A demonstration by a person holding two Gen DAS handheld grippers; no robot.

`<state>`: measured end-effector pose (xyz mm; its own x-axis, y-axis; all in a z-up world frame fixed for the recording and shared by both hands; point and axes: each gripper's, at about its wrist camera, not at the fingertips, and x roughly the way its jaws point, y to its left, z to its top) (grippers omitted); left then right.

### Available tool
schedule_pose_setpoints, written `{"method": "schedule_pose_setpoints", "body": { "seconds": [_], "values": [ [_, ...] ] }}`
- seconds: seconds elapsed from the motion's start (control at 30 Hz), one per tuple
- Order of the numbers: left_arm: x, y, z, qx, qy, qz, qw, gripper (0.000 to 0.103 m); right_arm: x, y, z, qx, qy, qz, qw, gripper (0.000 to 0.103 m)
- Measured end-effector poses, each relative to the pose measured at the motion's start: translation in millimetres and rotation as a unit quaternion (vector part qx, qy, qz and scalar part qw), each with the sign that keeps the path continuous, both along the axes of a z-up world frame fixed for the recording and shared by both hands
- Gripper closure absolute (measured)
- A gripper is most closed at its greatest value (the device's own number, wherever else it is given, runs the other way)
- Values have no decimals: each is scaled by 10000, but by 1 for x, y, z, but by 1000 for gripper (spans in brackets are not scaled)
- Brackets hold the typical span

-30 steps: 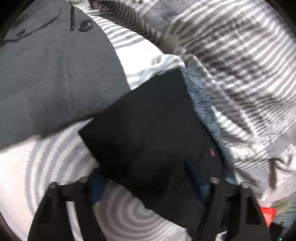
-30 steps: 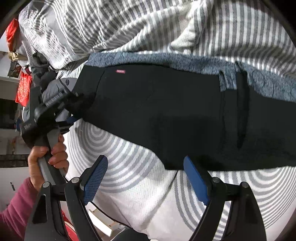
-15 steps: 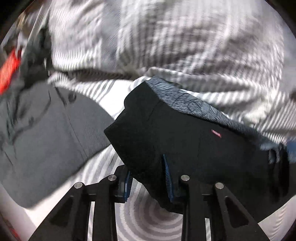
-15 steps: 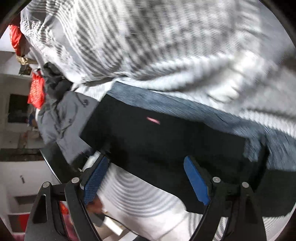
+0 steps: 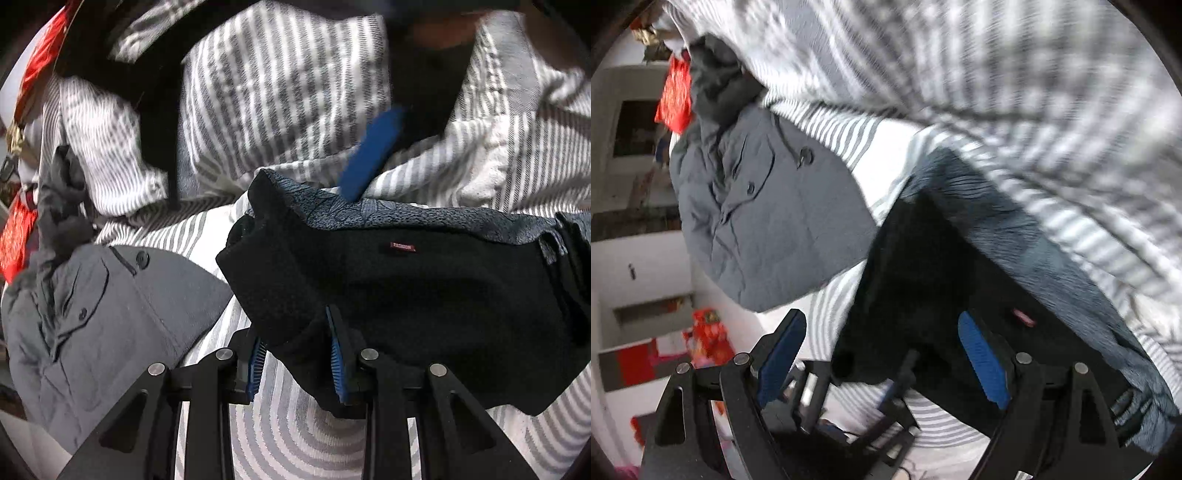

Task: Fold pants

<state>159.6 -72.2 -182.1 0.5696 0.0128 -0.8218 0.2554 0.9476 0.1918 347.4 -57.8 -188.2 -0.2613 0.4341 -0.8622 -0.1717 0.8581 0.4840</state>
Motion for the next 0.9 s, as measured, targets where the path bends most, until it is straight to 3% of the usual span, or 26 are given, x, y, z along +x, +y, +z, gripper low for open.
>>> {"method": "schedule_pose_setpoints", "body": {
  "seconds": [0.17,0.23,0.27,0.3,0.37,0.63,0.9],
  "values": [
    [-1,-5,-3,153,-34,-96,9998,71,-1,24,-31,-352,429,460,9974,17],
    [-3,-6,-2,151,-49,-124,9998,71,-2,24,-37,-405,469,523,9967,35],
    [-3,-7,-2,146,-54,-146,9998,71,-3,24,-39,-395,530,551,9963,58],
    [-4,-8,-2,131,-34,-185,9997,71,-4,20,-40,-320,594,460,9967,71],
    [-8,-13,-1,201,-96,-273,9994,72,-4,12,-37,-271,533,344,9976,84],
    [-31,-49,34,342,-561,-851,9942,72,-25,-56,2,500,109,-536,9972,86],
    [-64,-99,88,352,-1079,-1440,9831,72,-70,-145,61,1445,-464,-1404,9784,86]
  ]
}}
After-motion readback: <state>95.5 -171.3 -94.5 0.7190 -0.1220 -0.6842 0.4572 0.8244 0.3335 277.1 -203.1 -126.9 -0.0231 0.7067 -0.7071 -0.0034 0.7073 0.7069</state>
